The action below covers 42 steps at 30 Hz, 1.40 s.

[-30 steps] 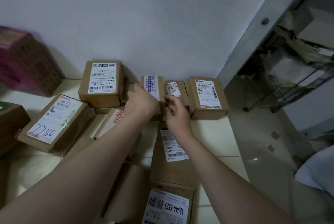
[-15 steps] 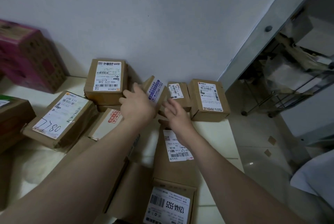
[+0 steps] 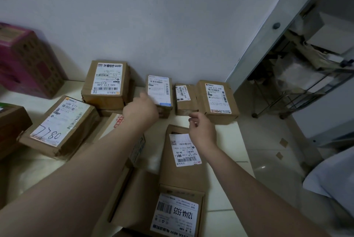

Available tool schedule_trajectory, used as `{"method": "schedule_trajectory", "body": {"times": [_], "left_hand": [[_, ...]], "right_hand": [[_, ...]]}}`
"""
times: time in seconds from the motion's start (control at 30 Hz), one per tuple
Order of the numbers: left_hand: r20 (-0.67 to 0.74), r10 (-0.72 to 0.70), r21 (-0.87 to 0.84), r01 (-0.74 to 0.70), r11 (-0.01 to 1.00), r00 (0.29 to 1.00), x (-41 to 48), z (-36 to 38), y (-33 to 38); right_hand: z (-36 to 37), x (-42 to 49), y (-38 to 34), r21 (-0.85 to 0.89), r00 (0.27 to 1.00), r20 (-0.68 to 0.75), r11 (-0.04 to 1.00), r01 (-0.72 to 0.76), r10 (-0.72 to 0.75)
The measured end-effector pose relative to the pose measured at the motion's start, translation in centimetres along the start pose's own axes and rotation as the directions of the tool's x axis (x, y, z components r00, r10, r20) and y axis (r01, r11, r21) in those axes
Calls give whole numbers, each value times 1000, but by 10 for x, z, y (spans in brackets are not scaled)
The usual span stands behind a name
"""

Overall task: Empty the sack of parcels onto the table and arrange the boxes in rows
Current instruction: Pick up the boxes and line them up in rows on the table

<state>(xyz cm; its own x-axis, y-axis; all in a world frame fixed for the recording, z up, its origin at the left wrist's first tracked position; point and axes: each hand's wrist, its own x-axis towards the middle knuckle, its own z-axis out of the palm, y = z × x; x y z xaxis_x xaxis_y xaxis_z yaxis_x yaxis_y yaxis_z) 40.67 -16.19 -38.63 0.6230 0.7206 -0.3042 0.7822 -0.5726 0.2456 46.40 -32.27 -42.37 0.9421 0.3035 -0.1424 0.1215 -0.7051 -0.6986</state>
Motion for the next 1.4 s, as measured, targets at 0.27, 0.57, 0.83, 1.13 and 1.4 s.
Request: {"method": "schedule_trajectory", "body": {"times": [0.27, 0.57, 0.83, 1.13, 1.4], "left_hand": [[-125, 198, 39, -195, 980, 972, -29, -3, 0], [-21, -164, 156, 166, 974, 986, -94, -17, -24], [75, -160, -514, 175, 840, 984, -112, -13, 17], [338, -26, -526, 212, 824, 941, -134, 88, 48], [209, 104, -553, 30, 833, 972, -139, 103, 61]], "right_hand": [[-18, -29, 18, -131, 1000, 1, 991, -2, 2], [-25, -90, 22, 87, 832, 359, 873, -481, 423], [-91, -75, 66, 240, 902, 110, 870, -432, 417], [-106, -96, 122, -231, 900, 335, 951, -207, 278], [-95, -84, 142, -375, 971, 210, 927, -30, 116]]}}
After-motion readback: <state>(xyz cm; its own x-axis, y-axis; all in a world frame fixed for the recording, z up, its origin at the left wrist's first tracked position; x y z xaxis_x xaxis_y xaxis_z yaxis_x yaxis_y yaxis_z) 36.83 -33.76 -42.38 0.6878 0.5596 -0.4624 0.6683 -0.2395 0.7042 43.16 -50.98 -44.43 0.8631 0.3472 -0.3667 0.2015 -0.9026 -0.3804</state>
